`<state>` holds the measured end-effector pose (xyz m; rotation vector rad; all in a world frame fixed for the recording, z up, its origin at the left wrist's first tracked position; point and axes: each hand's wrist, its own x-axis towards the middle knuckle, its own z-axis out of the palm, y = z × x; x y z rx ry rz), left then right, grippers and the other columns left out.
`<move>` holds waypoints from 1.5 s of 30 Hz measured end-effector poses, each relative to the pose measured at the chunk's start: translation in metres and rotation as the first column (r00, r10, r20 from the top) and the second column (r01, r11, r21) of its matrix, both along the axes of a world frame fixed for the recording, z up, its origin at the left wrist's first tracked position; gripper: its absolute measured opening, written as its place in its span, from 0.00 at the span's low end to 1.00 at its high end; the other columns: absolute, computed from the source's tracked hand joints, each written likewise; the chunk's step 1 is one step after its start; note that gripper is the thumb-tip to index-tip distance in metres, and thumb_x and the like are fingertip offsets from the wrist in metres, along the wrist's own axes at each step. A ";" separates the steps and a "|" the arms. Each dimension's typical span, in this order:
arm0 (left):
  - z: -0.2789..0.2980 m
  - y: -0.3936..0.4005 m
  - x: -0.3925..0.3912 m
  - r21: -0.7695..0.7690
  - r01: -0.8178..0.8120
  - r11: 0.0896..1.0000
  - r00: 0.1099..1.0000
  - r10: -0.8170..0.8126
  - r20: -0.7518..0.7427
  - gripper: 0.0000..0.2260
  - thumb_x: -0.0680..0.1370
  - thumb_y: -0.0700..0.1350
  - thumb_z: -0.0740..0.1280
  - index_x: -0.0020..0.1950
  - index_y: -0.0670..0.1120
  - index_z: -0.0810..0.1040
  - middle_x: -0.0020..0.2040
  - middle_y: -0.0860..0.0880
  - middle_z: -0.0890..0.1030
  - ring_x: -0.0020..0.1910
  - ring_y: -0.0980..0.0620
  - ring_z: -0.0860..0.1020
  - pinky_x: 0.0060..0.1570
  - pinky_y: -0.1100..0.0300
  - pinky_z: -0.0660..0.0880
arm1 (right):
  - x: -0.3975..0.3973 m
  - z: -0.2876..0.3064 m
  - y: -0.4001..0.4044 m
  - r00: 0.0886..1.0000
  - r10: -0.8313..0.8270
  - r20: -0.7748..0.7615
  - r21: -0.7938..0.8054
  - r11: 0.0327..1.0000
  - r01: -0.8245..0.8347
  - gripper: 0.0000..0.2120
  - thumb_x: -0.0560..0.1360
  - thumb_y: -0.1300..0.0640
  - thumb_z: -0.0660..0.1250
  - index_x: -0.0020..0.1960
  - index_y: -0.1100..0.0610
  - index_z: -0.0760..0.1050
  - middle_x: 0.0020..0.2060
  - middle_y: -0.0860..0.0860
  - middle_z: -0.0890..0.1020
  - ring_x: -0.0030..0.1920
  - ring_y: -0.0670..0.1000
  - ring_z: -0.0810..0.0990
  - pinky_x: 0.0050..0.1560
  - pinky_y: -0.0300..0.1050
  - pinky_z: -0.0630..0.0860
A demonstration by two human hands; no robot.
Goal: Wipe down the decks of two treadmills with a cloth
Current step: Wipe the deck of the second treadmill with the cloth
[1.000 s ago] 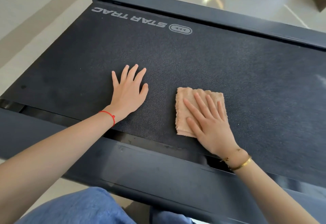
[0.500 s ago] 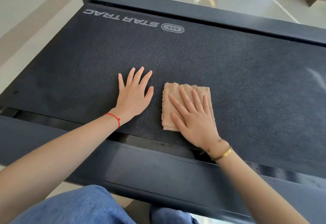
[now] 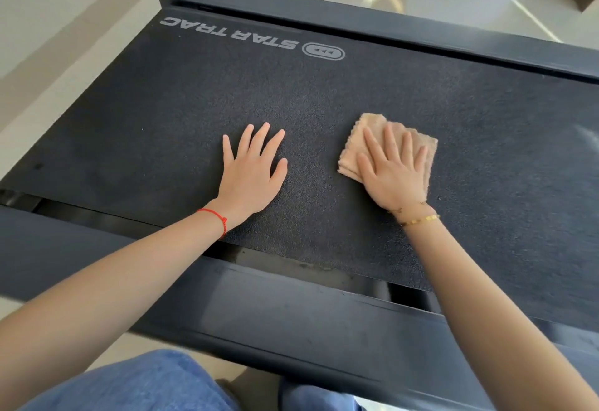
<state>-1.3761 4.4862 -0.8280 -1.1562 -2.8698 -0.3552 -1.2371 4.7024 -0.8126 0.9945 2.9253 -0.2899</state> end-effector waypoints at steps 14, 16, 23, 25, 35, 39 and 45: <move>-0.002 -0.017 -0.014 0.010 -0.006 1.000 1.000 0.006 0.025 0.24 0.84 0.55 0.51 0.81 0.55 0.55 0.81 0.52 0.54 0.80 0.49 0.49 0.77 0.37 0.45 | 0.019 0.001 -0.016 0.963 0.268 -0.036 0.050 0.963 -0.266 0.28 0.81 0.37 0.41 0.79 0.39 0.52 0.81 0.46 0.51 0.80 0.56 0.46 0.78 0.58 0.40; 0.000 -0.022 -0.019 0.000 -0.025 1.000 0.999 0.025 0.030 0.24 0.84 0.55 0.51 0.81 0.55 0.54 0.81 0.51 0.54 0.80 0.49 0.49 0.77 0.37 0.45 | -0.010 -0.001 0.004 0.983 0.183 -0.033 0.026 0.983 -0.182 0.26 0.82 0.38 0.43 0.80 0.39 0.49 0.81 0.47 0.48 0.80 0.56 0.43 0.77 0.59 0.38; 0.004 -0.043 -0.041 -0.008 -0.154 0.988 0.987 0.154 0.052 0.24 0.84 0.55 0.51 0.81 0.54 0.55 0.81 0.50 0.54 0.80 0.48 0.49 0.76 0.37 0.45 | -0.113 0.000 -0.016 0.966 0.258 0.006 -0.002 0.966 -0.258 0.27 0.83 0.39 0.42 0.80 0.41 0.45 0.81 0.49 0.45 0.79 0.60 0.40 0.76 0.63 0.33; 0.005 -0.051 -0.050 0.001 -0.207 0.978 0.977 0.207 0.055 0.24 0.84 0.54 0.52 0.80 0.53 0.56 0.81 0.49 0.55 0.80 0.47 0.50 0.76 0.37 0.46 | -0.114 -0.001 -0.037 0.928 0.372 -0.012 0.019 0.928 -0.372 0.26 0.83 0.39 0.42 0.80 0.40 0.45 0.81 0.49 0.45 0.80 0.59 0.40 0.76 0.63 0.35; 0.003 -0.070 -0.068 0.005 -0.295 0.955 0.954 0.294 0.063 0.25 0.84 0.54 0.52 0.81 0.53 0.56 0.81 0.49 0.55 0.80 0.48 0.50 0.76 0.36 0.45 | -0.107 -0.006 0.008 0.902 0.428 -0.048 0.033 0.903 -0.427 0.25 0.83 0.39 0.43 0.79 0.36 0.47 0.81 0.44 0.47 0.80 0.55 0.43 0.77 0.57 0.37; 0.002 -0.067 -0.064 0.000 -0.317 0.948 0.948 0.317 0.034 0.25 0.84 0.53 0.51 0.81 0.52 0.55 0.81 0.49 0.55 0.80 0.47 0.50 0.76 0.36 0.46 | -0.169 -0.005 0.030 0.956 0.292 -0.006 0.004 0.956 -0.292 0.26 0.82 0.38 0.42 0.80 0.38 0.46 0.81 0.47 0.45 0.80 0.58 0.40 0.76 0.61 0.35; 0.002 -0.064 -0.066 -0.014 -0.340 0.940 0.940 0.340 0.015 0.26 0.82 0.55 0.48 0.80 0.53 0.56 0.81 0.50 0.56 0.80 0.48 0.51 0.76 0.36 0.48 | -0.248 -0.003 -0.009 0.945 0.326 0.002 -0.013 0.945 -0.326 0.28 0.82 0.38 0.40 0.80 0.40 0.45 0.81 0.49 0.45 0.79 0.61 0.40 0.75 0.65 0.34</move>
